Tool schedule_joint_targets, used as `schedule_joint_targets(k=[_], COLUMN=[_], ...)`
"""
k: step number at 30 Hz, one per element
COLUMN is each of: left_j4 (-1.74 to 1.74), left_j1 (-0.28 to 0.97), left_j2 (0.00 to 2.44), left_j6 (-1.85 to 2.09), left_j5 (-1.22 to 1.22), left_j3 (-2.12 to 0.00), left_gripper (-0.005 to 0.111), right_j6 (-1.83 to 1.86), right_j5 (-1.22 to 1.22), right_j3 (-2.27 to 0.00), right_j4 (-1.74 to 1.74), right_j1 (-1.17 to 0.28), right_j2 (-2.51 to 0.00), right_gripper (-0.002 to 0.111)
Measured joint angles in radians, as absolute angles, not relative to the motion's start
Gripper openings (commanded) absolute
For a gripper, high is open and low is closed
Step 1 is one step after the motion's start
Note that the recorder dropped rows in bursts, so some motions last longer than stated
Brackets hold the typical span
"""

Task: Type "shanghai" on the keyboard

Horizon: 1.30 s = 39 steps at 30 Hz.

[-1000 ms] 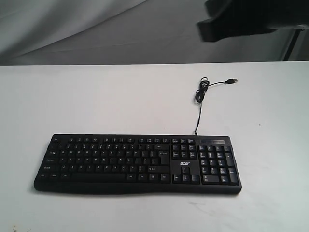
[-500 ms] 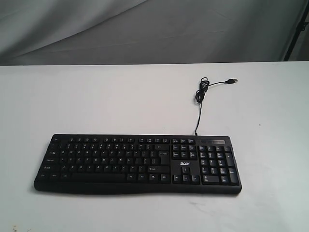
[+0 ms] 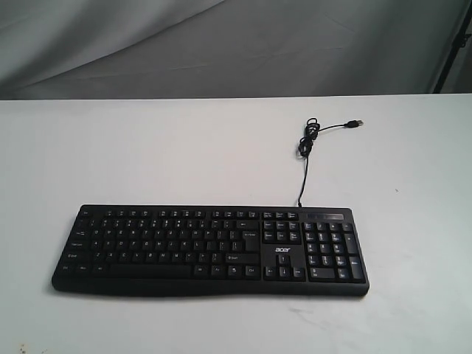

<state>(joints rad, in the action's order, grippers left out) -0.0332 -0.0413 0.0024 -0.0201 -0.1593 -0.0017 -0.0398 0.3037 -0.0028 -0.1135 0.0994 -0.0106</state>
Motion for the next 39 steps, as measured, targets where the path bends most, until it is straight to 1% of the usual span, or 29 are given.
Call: schedule_joint_targets(k=[39], left_j4=[-0.033], left_j1=[-0.041], left_j2=[0.002], left_j6=[-0.02], left_j5=[-0.159], left_j3=[-0.002], left_gripper=[0.0], right_j6=[-0.033], right_j5=[0.332], right_j3=[-0.003], right_j4=[-0.086], right_j1=[0.099], right_j2=[-0.006], right_gripper=[0.0])
